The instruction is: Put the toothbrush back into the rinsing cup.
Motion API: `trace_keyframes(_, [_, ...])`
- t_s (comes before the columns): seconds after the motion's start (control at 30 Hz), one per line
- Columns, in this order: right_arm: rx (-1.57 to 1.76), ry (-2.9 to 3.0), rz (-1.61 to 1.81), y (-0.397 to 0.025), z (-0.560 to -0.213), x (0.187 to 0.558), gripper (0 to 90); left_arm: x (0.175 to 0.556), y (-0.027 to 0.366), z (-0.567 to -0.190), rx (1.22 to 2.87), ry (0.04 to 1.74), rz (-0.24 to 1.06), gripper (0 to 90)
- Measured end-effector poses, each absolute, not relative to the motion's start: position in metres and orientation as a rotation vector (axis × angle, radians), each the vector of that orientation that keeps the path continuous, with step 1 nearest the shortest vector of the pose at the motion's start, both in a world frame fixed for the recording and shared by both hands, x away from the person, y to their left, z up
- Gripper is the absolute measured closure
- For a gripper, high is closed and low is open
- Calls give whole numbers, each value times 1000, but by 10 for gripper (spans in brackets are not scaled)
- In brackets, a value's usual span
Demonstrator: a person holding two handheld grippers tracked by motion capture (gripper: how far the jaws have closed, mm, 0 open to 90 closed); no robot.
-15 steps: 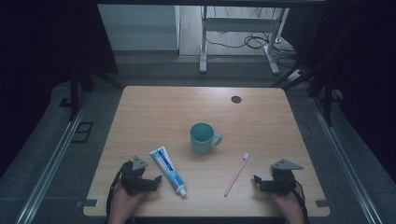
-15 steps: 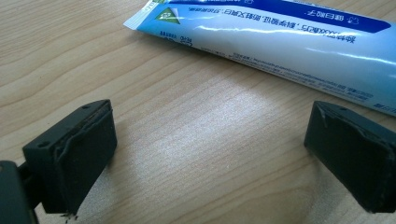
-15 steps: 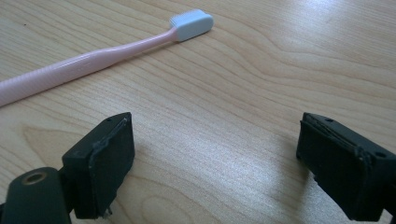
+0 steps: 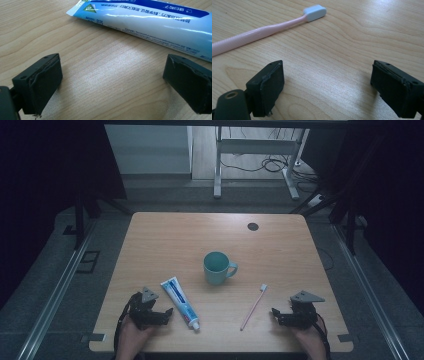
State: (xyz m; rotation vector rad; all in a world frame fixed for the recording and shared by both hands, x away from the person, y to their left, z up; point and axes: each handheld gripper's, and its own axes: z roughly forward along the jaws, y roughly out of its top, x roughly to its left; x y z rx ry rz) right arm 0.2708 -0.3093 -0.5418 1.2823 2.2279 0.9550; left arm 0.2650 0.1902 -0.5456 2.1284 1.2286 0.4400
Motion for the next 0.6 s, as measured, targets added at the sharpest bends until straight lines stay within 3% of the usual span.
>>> trace_keyframes(0.27, [1286,2231,955,-309,-542,270,107,265,190,-546,2129,1229,440,24])
trace_keyframes(0.6, [1284,2260,948,-312,-535,267,293,265,190,-546,2127,1229,441,24])
